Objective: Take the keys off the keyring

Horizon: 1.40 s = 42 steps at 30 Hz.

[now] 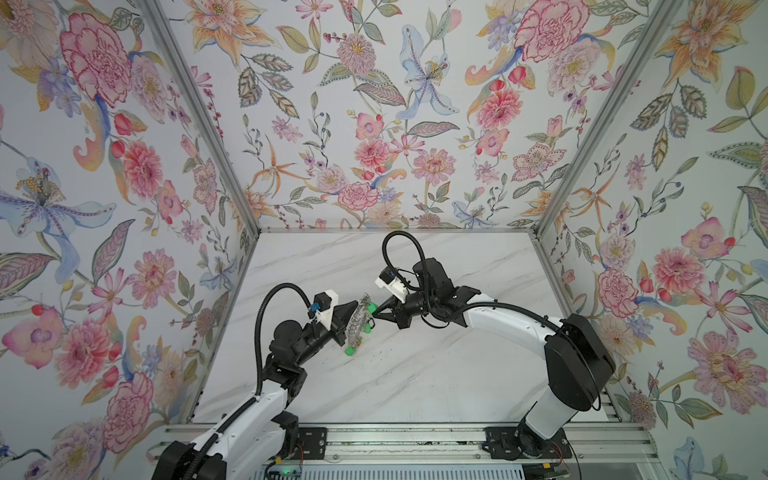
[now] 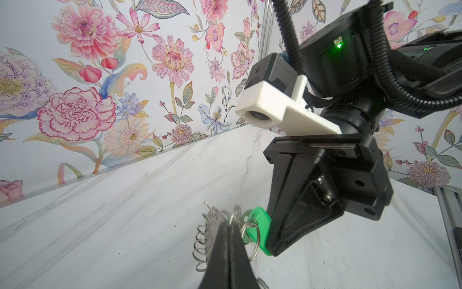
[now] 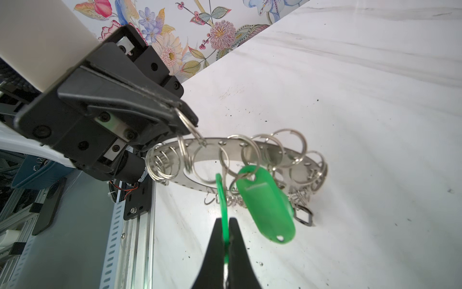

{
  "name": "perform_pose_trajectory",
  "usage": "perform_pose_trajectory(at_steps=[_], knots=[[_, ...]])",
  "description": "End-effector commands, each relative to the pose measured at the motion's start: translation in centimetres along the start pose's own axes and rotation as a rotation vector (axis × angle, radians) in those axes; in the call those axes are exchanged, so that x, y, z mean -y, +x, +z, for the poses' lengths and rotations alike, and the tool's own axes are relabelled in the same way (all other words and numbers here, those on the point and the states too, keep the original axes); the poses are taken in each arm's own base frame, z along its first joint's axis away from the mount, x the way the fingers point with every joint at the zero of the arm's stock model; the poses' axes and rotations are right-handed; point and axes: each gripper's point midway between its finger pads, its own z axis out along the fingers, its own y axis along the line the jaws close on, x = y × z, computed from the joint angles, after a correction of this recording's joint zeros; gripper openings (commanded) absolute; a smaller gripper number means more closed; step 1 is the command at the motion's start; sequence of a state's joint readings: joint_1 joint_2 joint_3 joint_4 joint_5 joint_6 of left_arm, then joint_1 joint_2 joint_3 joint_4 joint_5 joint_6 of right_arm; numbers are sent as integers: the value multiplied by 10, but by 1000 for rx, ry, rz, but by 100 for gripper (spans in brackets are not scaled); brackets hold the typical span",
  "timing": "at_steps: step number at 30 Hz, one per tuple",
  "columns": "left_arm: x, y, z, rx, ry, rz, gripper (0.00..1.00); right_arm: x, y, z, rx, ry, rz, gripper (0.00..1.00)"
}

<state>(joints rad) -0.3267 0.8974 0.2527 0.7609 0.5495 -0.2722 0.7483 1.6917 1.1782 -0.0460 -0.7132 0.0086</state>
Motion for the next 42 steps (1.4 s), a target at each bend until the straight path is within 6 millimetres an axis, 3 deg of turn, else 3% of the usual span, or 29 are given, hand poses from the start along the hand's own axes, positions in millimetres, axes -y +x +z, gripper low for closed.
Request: perform_pose_trajectory(at_steps=[1, 24, 34, 42], knots=[[-30, -68, -12, 243, -185, 108, 0, 46, 49, -8, -137, 157, 192, 0], [-24, -63, -5, 216, -161, 106, 0, 85, 20, -40, 62, 485, 222, 0], [-22, -58, 0, 192, -161, 111, 0, 94, 2, -66, 120, 651, 136, 0], [-20, -52, 6, 163, -149, 100, 0, 92, -11, -73, 138, 799, 6, 0]])
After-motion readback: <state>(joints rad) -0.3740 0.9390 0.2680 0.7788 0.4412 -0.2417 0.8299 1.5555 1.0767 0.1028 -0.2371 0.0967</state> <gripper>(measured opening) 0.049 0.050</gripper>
